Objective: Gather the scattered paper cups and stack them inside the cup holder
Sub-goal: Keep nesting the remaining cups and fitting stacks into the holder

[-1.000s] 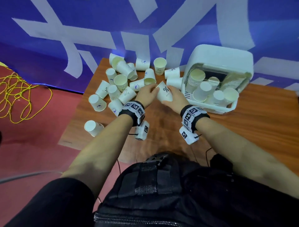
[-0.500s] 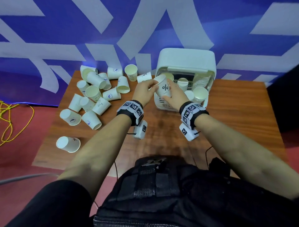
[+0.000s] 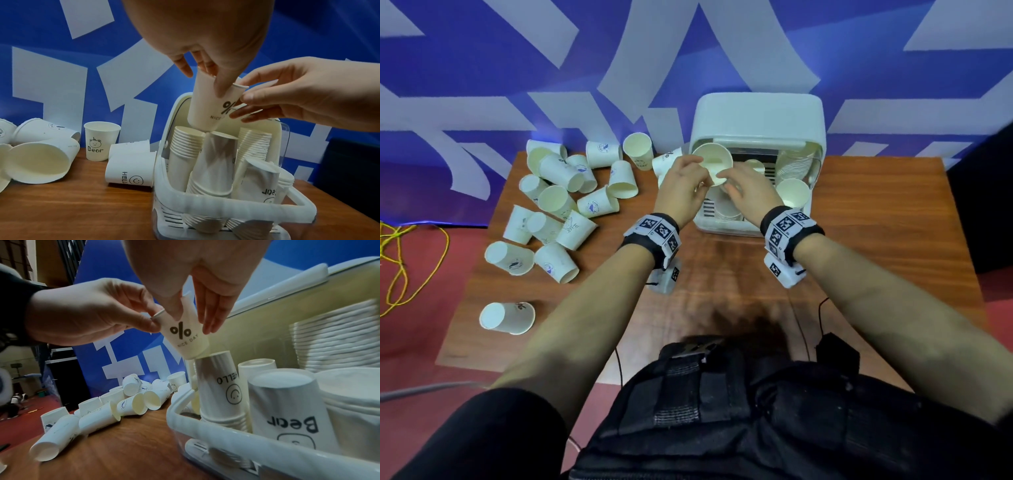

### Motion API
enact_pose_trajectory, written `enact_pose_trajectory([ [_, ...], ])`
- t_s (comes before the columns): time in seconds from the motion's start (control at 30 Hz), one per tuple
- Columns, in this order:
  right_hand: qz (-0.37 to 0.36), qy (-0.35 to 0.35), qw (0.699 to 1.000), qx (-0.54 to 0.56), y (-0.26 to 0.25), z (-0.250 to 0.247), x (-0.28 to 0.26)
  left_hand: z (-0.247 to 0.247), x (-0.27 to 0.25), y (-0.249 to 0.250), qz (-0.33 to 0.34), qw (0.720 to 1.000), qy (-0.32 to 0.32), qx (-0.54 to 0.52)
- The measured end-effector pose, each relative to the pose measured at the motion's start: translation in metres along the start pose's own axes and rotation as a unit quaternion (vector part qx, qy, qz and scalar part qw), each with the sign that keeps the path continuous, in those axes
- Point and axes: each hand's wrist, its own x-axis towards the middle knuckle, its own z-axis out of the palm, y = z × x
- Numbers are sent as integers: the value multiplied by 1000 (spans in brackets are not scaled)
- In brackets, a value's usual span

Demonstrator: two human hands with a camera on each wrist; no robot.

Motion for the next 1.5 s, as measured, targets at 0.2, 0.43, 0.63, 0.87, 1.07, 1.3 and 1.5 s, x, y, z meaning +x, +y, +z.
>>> enact_pose_trajectory([
  [0.2, -34, 27, 999, -1, 11, 10, -2, 15, -7, -7, 70, 994, 62, 64],
  [0.43, -44, 34, 998, -28, 18, 17, -2, 23, -4, -18, 119, 985, 62, 106],
  [0.63, -66, 32, 997, -32, 23, 19, 2, 33, -2, -25, 117, 985, 44, 119],
  [0.87, -102, 36, 990, -87, 31, 24, 9, 41, 1, -31, 124, 980, 64, 139],
  [1.07, -153, 74, 980, -107, 41, 29, 5, 52, -6, -33, 173, 971, 91, 136],
  [1.3, -152, 104, 975, -126, 53, 36, 9, 57, 5, -41, 171, 968, 79, 165],
  [1.5, -95, 70, 983, -141, 49, 40, 19, 61, 13, -54, 117, 982, 69, 128],
])
